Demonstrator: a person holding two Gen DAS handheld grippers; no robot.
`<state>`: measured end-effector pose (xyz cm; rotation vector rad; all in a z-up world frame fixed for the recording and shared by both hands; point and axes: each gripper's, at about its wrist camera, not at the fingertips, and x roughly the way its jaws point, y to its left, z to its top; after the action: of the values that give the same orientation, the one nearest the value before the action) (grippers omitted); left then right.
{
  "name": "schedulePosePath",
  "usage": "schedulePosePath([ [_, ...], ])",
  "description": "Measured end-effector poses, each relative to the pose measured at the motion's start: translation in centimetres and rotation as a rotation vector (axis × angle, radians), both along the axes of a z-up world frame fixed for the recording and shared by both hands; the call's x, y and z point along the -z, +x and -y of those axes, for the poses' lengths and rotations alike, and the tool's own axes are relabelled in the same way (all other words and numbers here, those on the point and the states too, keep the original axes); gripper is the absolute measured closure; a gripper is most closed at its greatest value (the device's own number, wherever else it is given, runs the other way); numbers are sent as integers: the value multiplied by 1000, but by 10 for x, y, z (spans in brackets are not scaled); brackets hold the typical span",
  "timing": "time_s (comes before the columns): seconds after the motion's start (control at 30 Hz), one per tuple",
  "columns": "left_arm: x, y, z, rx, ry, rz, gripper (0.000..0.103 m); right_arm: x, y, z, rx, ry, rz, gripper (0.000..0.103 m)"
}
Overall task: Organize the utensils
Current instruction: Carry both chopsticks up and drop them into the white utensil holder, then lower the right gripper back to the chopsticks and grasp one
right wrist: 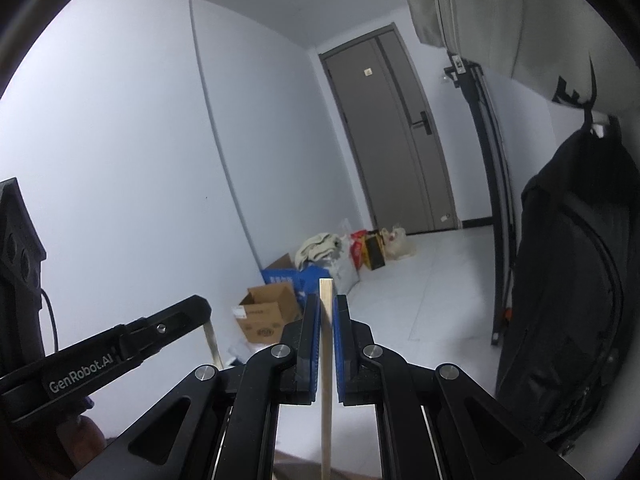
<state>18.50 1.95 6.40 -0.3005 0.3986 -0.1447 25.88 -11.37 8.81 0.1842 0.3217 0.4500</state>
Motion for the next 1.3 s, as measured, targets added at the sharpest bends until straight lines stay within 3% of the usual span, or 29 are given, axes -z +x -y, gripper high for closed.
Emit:
schedulePosePath([
  [0.33, 3, -9, 5, 108, 4, -43, 102, 4, -12, 15, -33, -2, -29, 97],
  [0.57, 12, -13, 11, 185, 21, -101, 102, 16, -21, 26, -53, 1, -102, 95],
  [0.83, 9, -15, 13, 258, -12, -179, 100, 20, -26, 29, -100, 12, -170, 94],
  [0.9, 6, -16, 13, 277, -22, -195, 97, 16, -30, 33, -91, 18, -171, 78],
  [0.93, 3, -18, 12, 272, -20, -197, 89, 15, -32, 35, -90, 26, -170, 73],
  [0.97, -1, -21, 12, 266, -19, -198, 76, 12, -34, 38, -90, 40, -170, 61],
  [1.0, -4, -25, 11, 248, -21, -194, 70, 10, -38, 41, -90, 50, -171, 51],
  [1.07, -8, -33, 7, 232, -38, -177, 59, 5, -45, 47, -87, 60, -164, 48],
  [1.23, -20, -53, 7, 176, -10, -167, 56, -4, -63, 57, -67, 68, -164, 38],
  [1.3, -22, -62, 7, 158, 3, -173, 51, -7, -73, 61, -55, 71, -162, 33],
])
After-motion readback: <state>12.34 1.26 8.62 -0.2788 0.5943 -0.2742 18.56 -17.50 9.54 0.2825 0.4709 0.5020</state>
